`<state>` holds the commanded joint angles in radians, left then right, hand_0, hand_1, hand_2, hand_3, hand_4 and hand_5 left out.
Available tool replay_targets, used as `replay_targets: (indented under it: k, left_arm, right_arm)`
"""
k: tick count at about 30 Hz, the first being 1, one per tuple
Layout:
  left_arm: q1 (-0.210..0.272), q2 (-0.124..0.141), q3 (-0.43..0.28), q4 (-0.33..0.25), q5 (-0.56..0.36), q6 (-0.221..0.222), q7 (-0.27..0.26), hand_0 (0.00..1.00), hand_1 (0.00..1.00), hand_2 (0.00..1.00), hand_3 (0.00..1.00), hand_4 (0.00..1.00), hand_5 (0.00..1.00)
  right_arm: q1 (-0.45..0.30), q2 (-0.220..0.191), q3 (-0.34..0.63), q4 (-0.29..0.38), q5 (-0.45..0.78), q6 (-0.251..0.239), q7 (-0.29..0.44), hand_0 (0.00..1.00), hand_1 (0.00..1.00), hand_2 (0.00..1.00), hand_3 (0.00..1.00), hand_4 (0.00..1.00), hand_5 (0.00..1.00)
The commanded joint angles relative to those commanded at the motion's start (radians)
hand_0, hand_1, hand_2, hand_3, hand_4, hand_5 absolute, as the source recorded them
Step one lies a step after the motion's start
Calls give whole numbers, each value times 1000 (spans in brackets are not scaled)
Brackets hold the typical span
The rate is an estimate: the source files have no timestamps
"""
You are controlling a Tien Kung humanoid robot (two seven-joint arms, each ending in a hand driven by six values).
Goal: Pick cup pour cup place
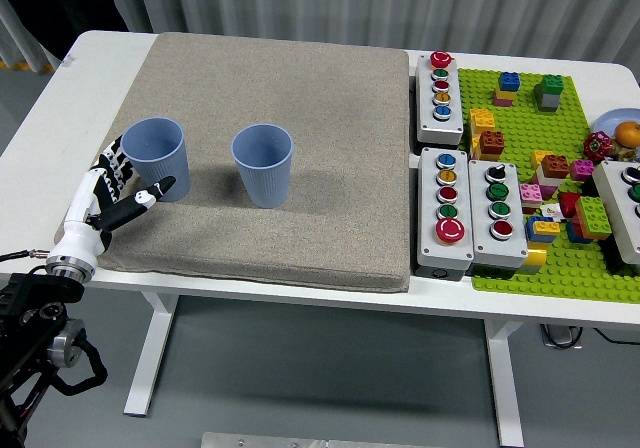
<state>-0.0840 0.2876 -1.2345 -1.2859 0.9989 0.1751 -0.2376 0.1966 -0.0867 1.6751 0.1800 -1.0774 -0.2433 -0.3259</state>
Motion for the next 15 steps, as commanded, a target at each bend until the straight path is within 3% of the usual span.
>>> replay_targets:
  k: [15]
  left_arm:
    - [-52, -9, 30, 25, -14, 1, 2, 979, 969, 998, 998, 956, 256]
  right_arm:
    - [7, -2, 0, 0, 3, 2, 2, 700, 628, 558, 562, 2, 24]
